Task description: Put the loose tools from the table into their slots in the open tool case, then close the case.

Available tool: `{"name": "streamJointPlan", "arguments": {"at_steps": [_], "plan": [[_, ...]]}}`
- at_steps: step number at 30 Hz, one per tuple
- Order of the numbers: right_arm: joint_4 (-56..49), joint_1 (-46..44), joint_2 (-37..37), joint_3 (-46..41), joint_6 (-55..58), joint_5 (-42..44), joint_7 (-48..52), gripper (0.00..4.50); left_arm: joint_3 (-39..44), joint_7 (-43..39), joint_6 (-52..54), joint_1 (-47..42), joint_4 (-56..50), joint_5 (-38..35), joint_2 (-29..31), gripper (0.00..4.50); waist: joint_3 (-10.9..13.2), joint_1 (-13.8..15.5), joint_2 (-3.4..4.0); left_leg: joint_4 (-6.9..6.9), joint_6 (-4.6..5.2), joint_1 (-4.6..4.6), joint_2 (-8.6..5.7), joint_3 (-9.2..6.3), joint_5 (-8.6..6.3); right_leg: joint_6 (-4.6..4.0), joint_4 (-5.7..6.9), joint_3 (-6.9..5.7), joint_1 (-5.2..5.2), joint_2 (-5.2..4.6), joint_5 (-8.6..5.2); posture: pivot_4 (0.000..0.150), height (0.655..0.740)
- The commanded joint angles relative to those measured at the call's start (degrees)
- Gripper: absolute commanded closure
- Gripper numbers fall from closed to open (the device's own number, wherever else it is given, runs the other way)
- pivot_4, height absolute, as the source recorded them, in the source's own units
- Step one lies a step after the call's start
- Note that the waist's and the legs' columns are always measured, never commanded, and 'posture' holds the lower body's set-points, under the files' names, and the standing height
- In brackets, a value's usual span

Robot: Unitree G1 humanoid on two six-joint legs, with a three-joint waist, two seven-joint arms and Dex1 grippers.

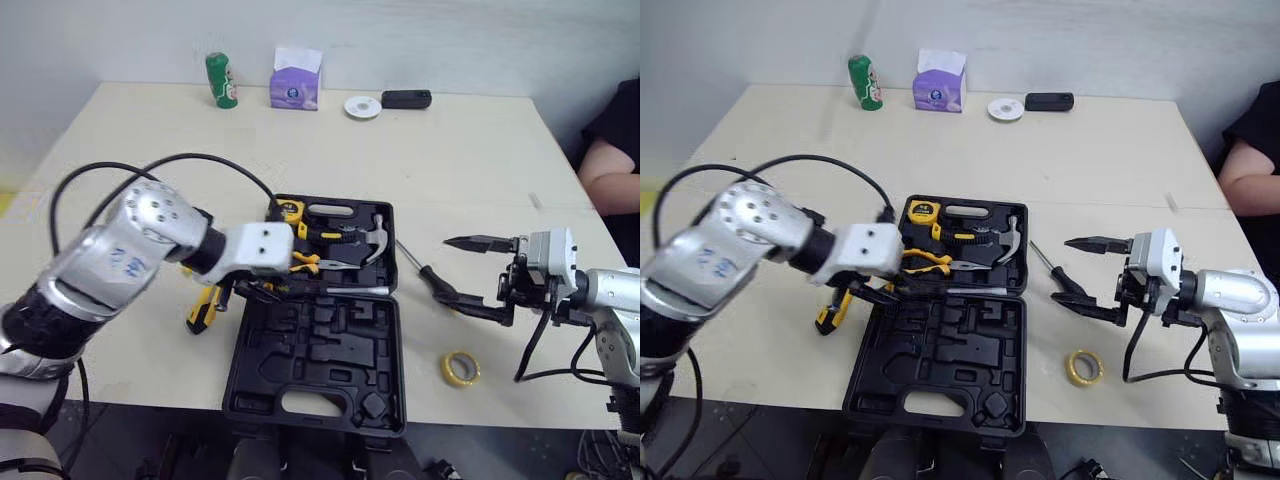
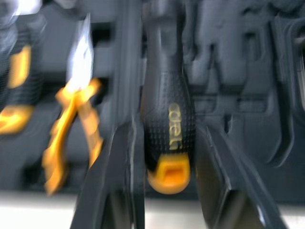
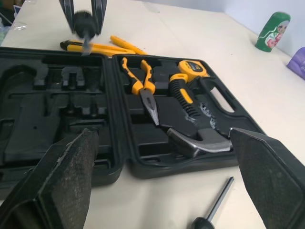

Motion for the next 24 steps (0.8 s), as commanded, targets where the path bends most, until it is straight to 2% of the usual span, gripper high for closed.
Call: {"name": "streamJointPlan", "arguments": {"at_steps": [1, 5, 11, 24], "plan": [[-4.4, 2.7, -1.1, -2.3, -0.1, 1.0, -0.5, 0.0, -4.5, -0.6, 2.1, -3.0, 0.4, 5.9, -1.0, 3.55, 0.0, 0.1, 0.0, 0.02, 0.0, 0.0, 0.0, 0.0, 0.0, 0.0, 0.01, 0.01, 0.0, 0.0, 0.0, 0.15, 0.74], [-6.4, 5.8, -1.1, -3.3, -0.5, 1.1, -1.4, 0.0, -8.0, -1.6, 5.8, -6.3, 2.2, 9.4, -2.9, 3.55, 0.0, 0.1, -0.01, 0.18, 0.03, 0.01, 0.03, -0.03, 0.01, 0.0, 0.1, 0.02, 0.03, 0.0, 0.0, 0.15, 0.74], [-8.2, 8.4, -0.7, -2.9, -0.3, 1.1, -1.7, 0.0, -11.4, -1.8, 5.2, -7.5, 4.3, 13.7, -6.1, 3.55, 0.0, 0.9, -0.01, 0.21, 0.05, -0.01, 0.04, -0.05, 0.0, 0.01, 0.06, 0.07, 0.04, 0.01, -0.01, 0.15, 0.74], [-8.0, 7.1, -0.4, -1.4, -0.3, 0.8, -2.0, 0.0, -12.3, -4.4, 5.5, -6.6, 4.0, 18.2, -5.6, 3.55, 0.0, 1.2, 0.0, 0.31, 0.05, -0.02, 0.06, -0.07, 0.0, 0.0, 0.08, 0.48, 0.05, 0.03, -0.01, 0.15, 0.74]]}}
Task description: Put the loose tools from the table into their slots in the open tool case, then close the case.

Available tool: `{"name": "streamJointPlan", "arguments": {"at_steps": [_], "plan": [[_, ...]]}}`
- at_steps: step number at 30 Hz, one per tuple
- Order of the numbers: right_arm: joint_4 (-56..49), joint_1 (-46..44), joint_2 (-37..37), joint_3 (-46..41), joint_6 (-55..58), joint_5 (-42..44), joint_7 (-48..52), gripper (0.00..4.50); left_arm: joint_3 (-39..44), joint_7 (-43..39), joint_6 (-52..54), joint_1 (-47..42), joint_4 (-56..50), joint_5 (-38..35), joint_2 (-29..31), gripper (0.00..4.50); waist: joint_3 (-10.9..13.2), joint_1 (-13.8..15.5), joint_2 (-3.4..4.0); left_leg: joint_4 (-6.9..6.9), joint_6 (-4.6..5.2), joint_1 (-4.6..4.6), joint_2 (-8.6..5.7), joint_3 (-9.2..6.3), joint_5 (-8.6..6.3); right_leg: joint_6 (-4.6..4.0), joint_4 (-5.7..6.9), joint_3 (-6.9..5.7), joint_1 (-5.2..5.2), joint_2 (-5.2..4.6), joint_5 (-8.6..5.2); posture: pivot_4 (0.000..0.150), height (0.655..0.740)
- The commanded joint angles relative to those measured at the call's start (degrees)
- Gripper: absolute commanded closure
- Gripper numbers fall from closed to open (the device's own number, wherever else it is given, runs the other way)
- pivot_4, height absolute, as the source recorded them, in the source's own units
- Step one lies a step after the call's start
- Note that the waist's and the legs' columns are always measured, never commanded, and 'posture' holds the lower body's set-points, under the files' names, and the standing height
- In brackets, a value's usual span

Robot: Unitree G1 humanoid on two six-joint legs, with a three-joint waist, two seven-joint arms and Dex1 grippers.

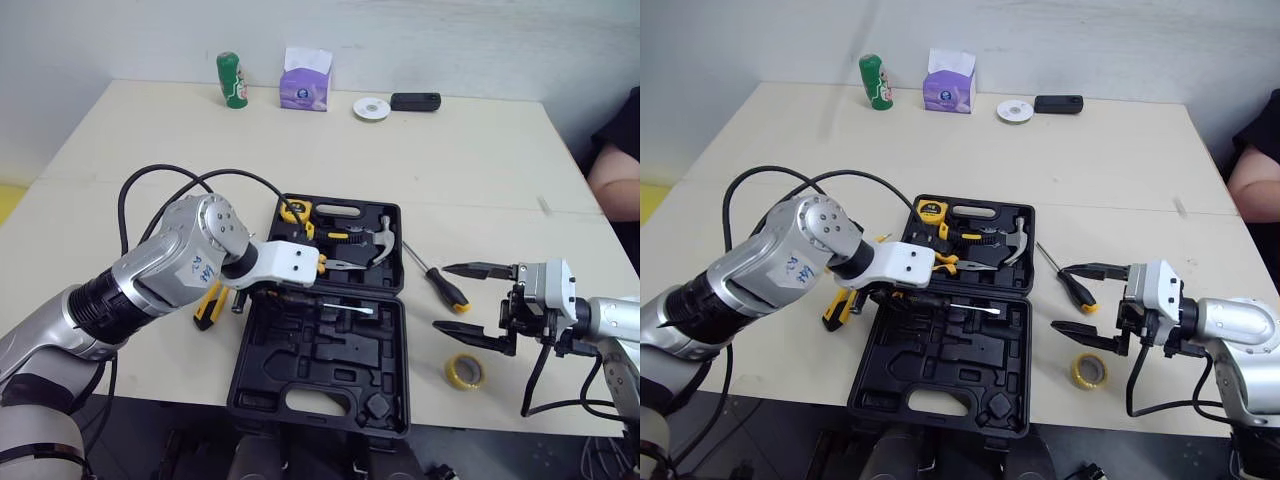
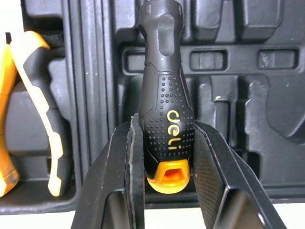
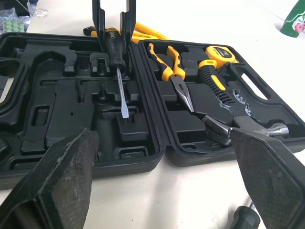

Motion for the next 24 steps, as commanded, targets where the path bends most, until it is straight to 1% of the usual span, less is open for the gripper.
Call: {"name": "streamJointPlan", "arguments": {"at_steps": [1, 9, 16, 24], "plan": [[-1.3, -0.9, -0.2, 0.3, -0.5, 0.6, 0.1, 0.0, 0.3, -0.2, -0.7, -0.3, 0.1, 2.1, 0.1, 3.55, 0.0, 0.0, 0.0, 0.0, 0.0, 0.0, 0.0, 0.0, 0.0, 0.0, 0.0, 0.0, 0.0, 0.01, 0.0, 0.15, 0.74], [-0.5, -2.5, -0.3, 1.4, -0.9, 0.2, 0.2, 0.0, 0.1, -1.3, -3.6, -0.1, 1.7, 4.3, -0.7, 3.55, 0.0, 0.0, 0.0, 0.04, 0.0, 0.0, 0.0, 0.0, 0.0, 0.0, 0.02, 0.01, 0.0, 0.0, 0.0, 0.15, 0.74], [-0.7, -2.6, 0.1, 1.6, -1.1, 0.0, 0.1, 0.0, 0.0, -2.1, -3.3, 0.7, 0.9, 5.4, -1.4, 3.55, 0.0, 0.0, 0.0, 0.1, 0.01, -0.01, 0.01, 0.0, -0.01, 0.0, 0.05, 0.02, 0.0, 0.01, 0.0, 0.15, 0.74], [-1.1, -2.1, 0.4, 1.6, -1.2, 0.0, -0.2, 0.0, 0.0, -2.0, -4.0, 0.7, 2.8, 7.4, -2.5, 3.55, 0.0, 0.0, 0.0, 0.21, 0.03, 0.0, 0.0, -0.03, -0.02, 0.0, 0.11, 0.04, 0.02, 0.01, 0.0, 0.15, 0.74]]}}
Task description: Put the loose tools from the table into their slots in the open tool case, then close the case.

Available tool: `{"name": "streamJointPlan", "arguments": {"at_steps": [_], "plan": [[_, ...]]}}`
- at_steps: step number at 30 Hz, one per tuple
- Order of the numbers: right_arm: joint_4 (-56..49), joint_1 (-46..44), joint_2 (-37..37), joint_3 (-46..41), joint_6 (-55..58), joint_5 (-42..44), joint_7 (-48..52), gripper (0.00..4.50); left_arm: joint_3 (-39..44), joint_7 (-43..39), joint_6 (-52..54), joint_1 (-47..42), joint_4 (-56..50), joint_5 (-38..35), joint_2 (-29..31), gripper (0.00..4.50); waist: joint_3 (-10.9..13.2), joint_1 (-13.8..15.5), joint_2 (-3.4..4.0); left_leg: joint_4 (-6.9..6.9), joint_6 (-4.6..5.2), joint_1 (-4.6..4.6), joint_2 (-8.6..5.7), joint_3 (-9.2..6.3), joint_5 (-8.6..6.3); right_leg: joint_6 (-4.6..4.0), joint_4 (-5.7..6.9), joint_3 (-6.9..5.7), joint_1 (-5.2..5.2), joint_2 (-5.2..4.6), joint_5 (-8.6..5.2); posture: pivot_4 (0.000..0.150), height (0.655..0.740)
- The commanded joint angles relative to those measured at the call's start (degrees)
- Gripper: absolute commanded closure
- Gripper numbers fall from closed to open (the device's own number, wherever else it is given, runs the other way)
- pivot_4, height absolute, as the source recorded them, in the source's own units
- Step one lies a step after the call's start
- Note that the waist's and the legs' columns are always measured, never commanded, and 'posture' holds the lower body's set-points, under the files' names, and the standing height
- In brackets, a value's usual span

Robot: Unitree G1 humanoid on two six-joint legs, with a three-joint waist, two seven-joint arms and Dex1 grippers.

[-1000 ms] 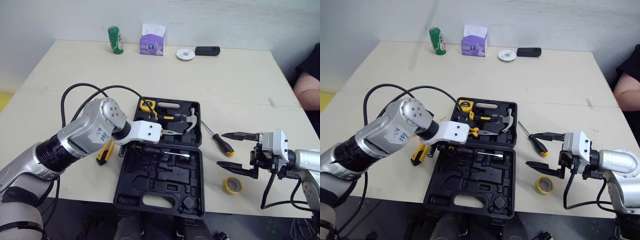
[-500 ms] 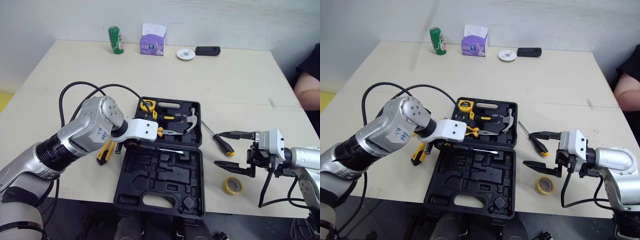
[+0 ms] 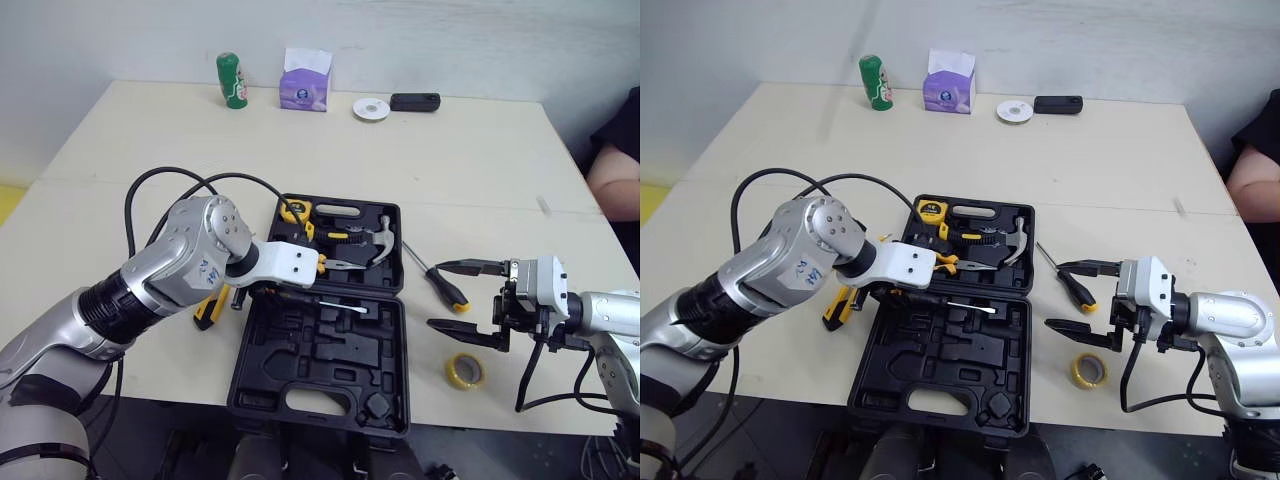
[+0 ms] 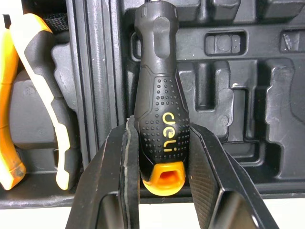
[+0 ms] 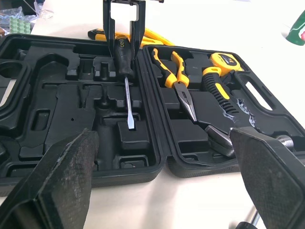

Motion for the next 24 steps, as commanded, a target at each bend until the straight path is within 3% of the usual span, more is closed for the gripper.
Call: {"name": "streamJointPlan", "arguments": {"at_steps": [1, 9, 11, 17, 24], "plan": [[-1.3, 0.1, 0.4, -0.3, -1.1, 0.5, -0.2, 0.0, 0.2, -0.1, -0.5, -0.1, 0.5, 1.5, -0.7, 3.55, 0.0, 0.0, 0.0, 0.03, 0.01, 0.0, 0.0, -0.01, 0.0, 0.0, 0.01, 0.0, 0.0, 0.0, 0.0, 0.15, 0.74], [-1.7, 0.4, 0.9, -0.1, -1.2, 0.3, -0.8, 0.0, 0.9, -0.3, -1.7, -0.1, 1.4, 2.1, -1.6, 3.55, 0.0, 0.0, 0.01, 0.2, 0.05, 0.0, 0.01, -0.05, -0.03, 0.0, 0.1, 0.01, 0.05, -0.01, 0.0, 0.15, 0.74], [-1.8, 0.5, 1.1, -0.1, -1.2, 0.2, -0.9, 0.0, 1.2, -0.3, -2.7, 0.0, 1.7, 2.2, -1.8, 2.54, 0.0, 0.0, 0.01, 0.23, 0.06, 0.0, 0.01, -0.06, -0.04, 0.0, 0.11, 0.01, 0.06, -0.01, 0.0, 0.15, 0.74], [-2.0, 0.8, 1.1, -0.6, -1.3, 0.3, -1.0, 0.0, 3.9, -0.2, -4.1, -0.4, 0.9, 0.6, -3.4, 0.03, 0.0, 0.1, 0.01, 0.34, 0.09, -0.03, -0.01, -0.09, -0.06, 0.0, 0.19, 0.01, 0.07, -0.05, 0.0, 0.15, 0.74], [-1.8, 1.0, 0.8, -0.9, -1.3, 0.3, -0.9, 0.0, 10.1, -1.6, -2.9, 1.1, -3.1, -5.8, -4.1, 0.03, 0.0, -0.1, 0.01, 0.33, 0.11, -0.05, -0.01, -0.17, -0.08, 0.01, 0.17, 0.05, 0.05, -0.01, 0.0, 0.15, 0.74]]}}
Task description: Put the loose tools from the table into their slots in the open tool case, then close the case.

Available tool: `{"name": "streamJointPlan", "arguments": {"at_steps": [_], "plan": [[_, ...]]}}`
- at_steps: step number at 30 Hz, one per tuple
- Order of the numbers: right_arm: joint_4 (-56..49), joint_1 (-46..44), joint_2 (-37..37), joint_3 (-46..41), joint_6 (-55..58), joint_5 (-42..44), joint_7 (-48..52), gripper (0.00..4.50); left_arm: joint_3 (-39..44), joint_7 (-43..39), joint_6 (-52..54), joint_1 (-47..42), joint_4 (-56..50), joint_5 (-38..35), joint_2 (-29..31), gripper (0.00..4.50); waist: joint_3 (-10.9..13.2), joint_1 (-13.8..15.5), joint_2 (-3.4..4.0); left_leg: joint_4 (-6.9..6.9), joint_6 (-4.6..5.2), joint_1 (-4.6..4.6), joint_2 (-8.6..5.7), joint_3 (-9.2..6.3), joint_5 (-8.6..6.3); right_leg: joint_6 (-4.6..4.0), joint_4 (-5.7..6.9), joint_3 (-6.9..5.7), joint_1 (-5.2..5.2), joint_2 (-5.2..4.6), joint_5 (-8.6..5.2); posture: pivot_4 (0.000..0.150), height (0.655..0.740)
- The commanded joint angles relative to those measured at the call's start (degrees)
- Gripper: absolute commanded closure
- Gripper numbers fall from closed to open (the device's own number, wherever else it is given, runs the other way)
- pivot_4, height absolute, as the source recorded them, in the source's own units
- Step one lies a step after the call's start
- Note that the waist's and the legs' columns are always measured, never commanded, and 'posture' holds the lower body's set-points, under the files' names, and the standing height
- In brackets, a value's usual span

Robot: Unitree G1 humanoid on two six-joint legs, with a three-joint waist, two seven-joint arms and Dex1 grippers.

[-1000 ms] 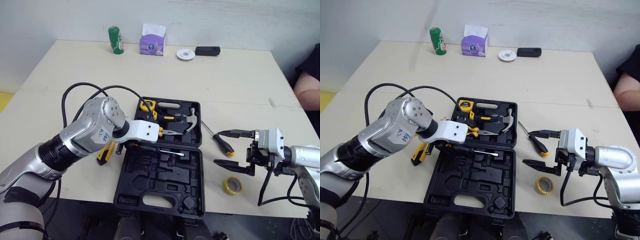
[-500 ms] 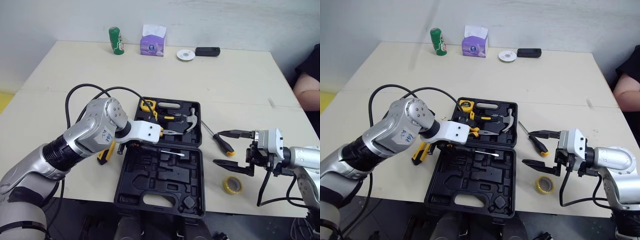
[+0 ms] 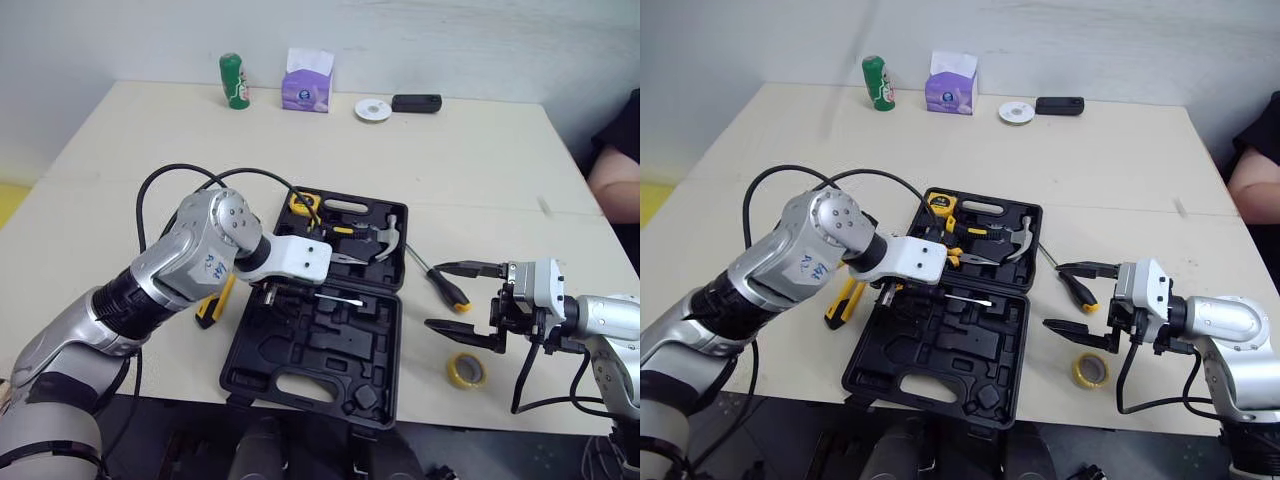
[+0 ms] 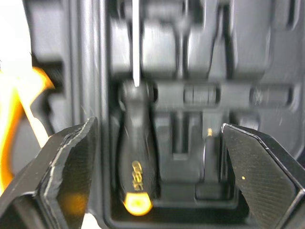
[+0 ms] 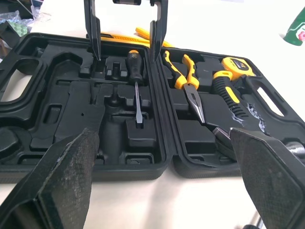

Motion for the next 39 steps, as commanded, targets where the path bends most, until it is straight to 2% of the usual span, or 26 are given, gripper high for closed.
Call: {"name": "streamJointPlan", "arguments": {"at_steps": [1, 4, 7, 11, 14, 15, 24, 39], "plan": [[-1.7, 0.1, -0.4, -0.8, -1.0, 0.5, -0.1, 0.0, 5.6, 0.3, 0.4, 1.7, -2.3, -3.9, -0.2, 0.03, 0.0, -0.1, 0.01, 0.01, -0.02, 0.02, -0.03, -0.09, -0.01, 0.0, 0.02, 0.04, 0.0, 0.02, 0.0, 0.15, 0.74], [-1.6, -0.1, -0.4, -0.7, -1.0, 0.5, -0.1, 0.0, 10.0, 2.9, -3.1, 4.2, -0.7, -6.4, -1.2, 0.03, 0.0, -0.1, 0.01, 0.02, -0.06, 0.07, -0.15, -0.45, -0.02, 0.0, 0.07, 0.15, 0.0, 0.08, 0.0, 0.15, 0.74], [-1.9, -0.4, -0.6, -0.6, -0.7, 0.7, 0.1, 0.0, 17.6, 2.7, -13.9, 10.3, 2.0, -12.4, -1.5, 0.88, 0.0, -0.1, 0.01, 0.03, -0.08, 0.07, -0.19, -0.52, -0.03, 0.0, 0.07, 0.18, 0.0, 0.05, 0.0, 0.15, 0.74], [-3.7, -1.4, -0.7, 0.2, 0.9, 1.6, 0.1, 0.0, 26.7, 6.6, -24.1, 16.5, 8.4, -17.8, -5.0, 2.81, 0.0, 0.0, 0.01, 0.06, -0.09, 0.06, -0.2, -0.6, -0.05, 0.0, 0.06, 0.15, 0.0, 0.0, 0.0, 0.15, 0.74], [-5.3, -2.3, -0.5, 0.9, 2.4, 2.4, -0.4, 0.0, 31.7, 9.6, -27.1, 19.3, 13.0, -21.0, -7.9, 4.27, 0.0, 0.0, 0.01, 0.07, -0.06, 0.04, -0.21, -0.61, -0.07, 0.01, 0.06, 0.13, 0.01, -0.05, 0.01, 0.15, 0.74], [-5.8, -2.5, -0.4, 1.2, 2.9, 2.5, -0.6, 0.0, 32.5, 10.3, -27.4, 20.2, 14.2, -21.2, -8.2, 4.4, 0.0, 0.0, 0.01, 0.08, -0.05, 0.05, -0.21, -0.61, -0.07, 0.02, 0.06, 0.12, 0.02, -0.05, 0.02, 0.15, 0.74], [-6.8, -3.5, -0.1, 2.8, 4.2, 2.8, -0.9, 0.0, 31.2, 11.7, -36.2, 26.1, 18.7, -21.1, -11.7, 4.4, 0.0, 0.0, 0.01, 0.07, -0.02, 0.03, -0.27, -0.58, -0.12, 0.05, 0.03, 0.04, 0.03, -0.08, 0.04, 0.15, 0.74], [-5.4, -3.6, 0.5, 3.9, 3.0, 1.9, -1.6, 0.0, 25.1, 13.5, -33.8, 27.1, 22.2, -17.6, -12.7, 4.4, 0.0, 0.0, 0.01, 0.05, 0.0, 0.04, -0.26, -0.57, -0.14, 0.05, 0.02, -0.01, 0.02, -0.08, 0.04, 0.15, 0.74]]}}
